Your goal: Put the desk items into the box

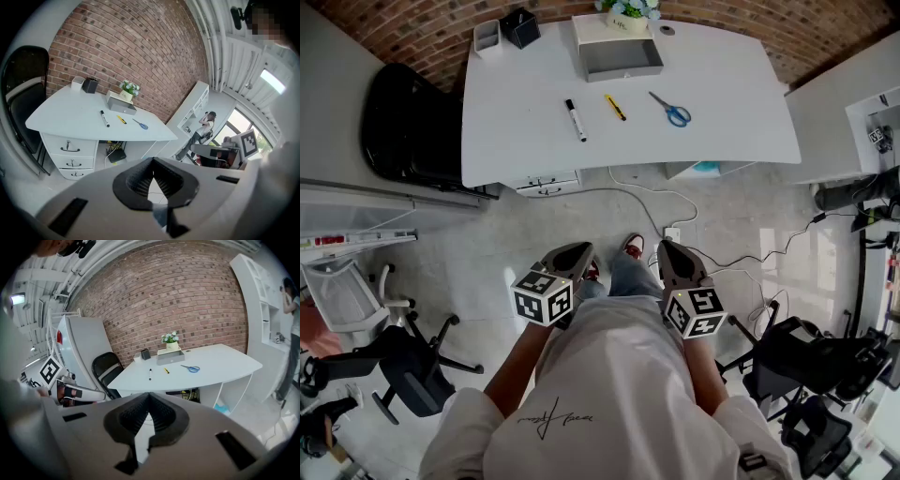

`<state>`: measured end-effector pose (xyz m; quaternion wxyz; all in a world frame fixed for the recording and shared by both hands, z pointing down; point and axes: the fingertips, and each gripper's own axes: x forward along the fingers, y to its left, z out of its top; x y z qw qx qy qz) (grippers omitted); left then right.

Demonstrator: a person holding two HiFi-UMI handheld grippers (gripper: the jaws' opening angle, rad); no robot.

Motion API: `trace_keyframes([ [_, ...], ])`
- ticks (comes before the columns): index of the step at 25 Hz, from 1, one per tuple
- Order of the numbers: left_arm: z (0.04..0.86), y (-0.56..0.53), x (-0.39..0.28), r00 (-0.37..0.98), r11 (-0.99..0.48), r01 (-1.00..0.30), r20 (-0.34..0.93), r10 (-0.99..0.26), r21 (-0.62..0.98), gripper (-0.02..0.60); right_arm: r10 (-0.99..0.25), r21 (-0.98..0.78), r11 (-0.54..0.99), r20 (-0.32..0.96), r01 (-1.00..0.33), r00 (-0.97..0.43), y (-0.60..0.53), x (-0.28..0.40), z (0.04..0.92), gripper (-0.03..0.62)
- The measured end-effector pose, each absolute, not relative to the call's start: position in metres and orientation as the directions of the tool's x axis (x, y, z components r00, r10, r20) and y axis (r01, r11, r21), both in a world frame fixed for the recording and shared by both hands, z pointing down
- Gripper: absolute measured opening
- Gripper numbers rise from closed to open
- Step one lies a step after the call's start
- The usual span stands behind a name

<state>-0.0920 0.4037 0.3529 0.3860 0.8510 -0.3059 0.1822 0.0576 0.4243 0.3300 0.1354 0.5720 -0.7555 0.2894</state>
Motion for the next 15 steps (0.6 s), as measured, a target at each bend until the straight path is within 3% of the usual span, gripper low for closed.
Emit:
trace_keyframes([
  [15,0.349,0.348,-0.018,0.689,-0.517,-0.72,0.567,-0.451,0.463,0.005,-0.788,-0.339,0.166,0.519,-0.926,-0.332,0.371,0.141,0.349,0.026],
])
